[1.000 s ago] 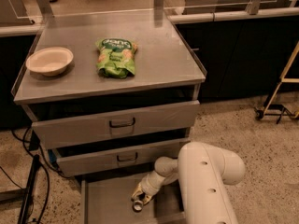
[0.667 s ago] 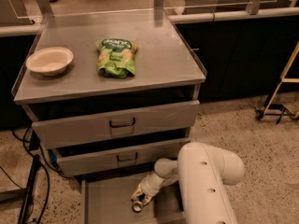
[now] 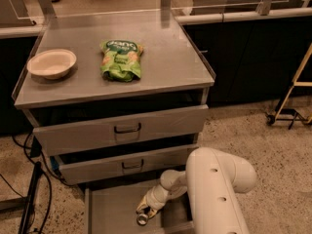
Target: Place redbull can into bottom drawer
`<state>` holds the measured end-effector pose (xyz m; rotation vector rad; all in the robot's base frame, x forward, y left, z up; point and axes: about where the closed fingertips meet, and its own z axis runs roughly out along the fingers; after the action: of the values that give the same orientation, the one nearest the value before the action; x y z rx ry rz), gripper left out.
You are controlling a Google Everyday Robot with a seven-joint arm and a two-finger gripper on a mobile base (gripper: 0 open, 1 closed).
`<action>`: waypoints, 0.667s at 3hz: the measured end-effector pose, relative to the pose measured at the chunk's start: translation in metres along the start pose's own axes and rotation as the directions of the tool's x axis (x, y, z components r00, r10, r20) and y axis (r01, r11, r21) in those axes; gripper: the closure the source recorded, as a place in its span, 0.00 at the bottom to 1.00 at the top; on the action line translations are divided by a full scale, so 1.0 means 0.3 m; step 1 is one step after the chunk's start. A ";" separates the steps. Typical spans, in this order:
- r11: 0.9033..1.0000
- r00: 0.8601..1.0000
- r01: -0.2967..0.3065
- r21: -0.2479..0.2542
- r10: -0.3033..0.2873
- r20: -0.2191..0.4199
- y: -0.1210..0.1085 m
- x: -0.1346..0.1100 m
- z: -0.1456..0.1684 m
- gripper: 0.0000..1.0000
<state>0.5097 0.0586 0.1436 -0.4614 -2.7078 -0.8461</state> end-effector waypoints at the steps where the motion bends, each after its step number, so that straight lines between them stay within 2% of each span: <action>1: 1.000 1.000 0.000 0.000 0.000 0.000 0.000 0.001 0.000 0.97; 2: 1.000 1.000 0.000 0.000 0.000 0.000 0.000 0.001 0.000 0.75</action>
Offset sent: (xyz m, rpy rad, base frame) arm -0.0001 0.0000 0.0000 -0.0004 -0.0001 -0.0001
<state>0.5094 0.0587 0.1435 -0.4615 -2.7080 -0.8456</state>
